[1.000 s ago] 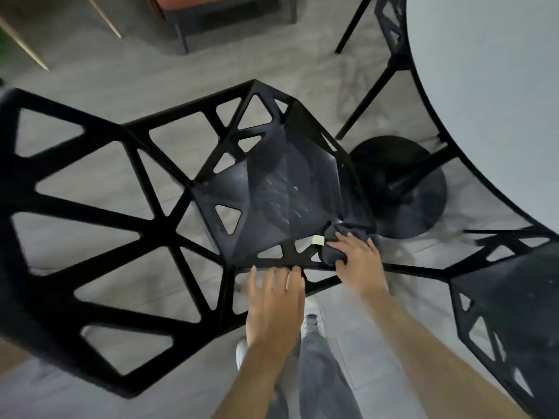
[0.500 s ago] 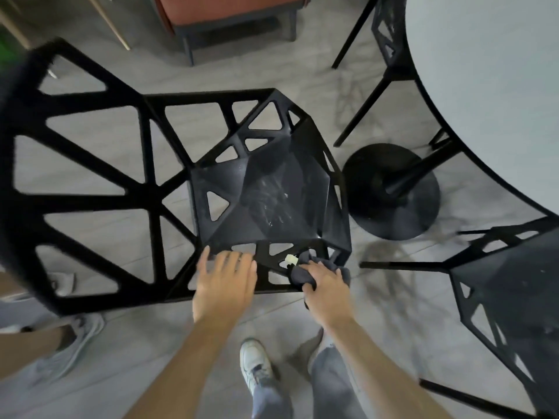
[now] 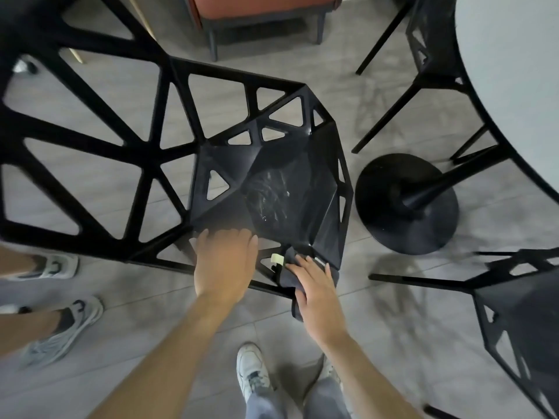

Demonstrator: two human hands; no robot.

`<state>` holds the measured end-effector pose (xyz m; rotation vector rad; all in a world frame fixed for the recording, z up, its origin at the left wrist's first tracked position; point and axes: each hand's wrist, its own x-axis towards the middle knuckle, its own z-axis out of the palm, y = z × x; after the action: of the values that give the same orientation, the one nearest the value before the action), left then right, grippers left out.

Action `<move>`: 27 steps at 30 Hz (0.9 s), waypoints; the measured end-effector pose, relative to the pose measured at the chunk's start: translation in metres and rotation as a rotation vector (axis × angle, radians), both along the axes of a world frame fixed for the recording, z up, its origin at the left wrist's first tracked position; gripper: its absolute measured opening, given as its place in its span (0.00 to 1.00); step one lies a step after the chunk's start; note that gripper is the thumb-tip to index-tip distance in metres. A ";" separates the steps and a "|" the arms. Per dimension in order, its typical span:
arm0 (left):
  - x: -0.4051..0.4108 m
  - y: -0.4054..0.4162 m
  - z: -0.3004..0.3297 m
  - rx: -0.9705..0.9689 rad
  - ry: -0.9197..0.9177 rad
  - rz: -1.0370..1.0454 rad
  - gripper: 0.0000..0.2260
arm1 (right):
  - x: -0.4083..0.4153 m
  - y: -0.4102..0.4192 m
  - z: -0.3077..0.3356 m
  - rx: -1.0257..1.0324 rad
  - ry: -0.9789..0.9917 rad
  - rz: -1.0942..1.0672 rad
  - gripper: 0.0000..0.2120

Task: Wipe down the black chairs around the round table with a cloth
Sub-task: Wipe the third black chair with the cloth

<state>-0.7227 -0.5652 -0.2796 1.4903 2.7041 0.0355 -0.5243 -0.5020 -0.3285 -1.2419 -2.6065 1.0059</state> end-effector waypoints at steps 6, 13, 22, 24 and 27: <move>0.013 0.019 -0.015 0.022 -0.011 0.290 0.21 | 0.015 0.056 -0.037 0.092 -0.004 -0.085 0.31; 0.019 0.018 -0.023 0.025 0.131 0.191 0.19 | -0.023 0.125 -0.057 0.172 0.100 -0.214 0.31; 0.020 0.021 -0.022 -0.078 0.142 0.207 0.23 | -0.019 0.070 -0.053 0.069 0.113 -0.450 0.31; 0.019 0.025 -0.019 -0.117 0.093 0.222 0.23 | -0.010 0.062 -0.055 0.001 0.116 -0.508 0.33; 0.019 0.027 -0.015 -0.140 0.064 0.223 0.22 | -0.015 0.079 -0.052 -0.122 0.203 -0.600 0.31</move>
<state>-0.7035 -0.5380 -0.2950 1.1679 2.8429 -0.1918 -0.5389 -0.4231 -0.3803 -1.6963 -1.8594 1.0945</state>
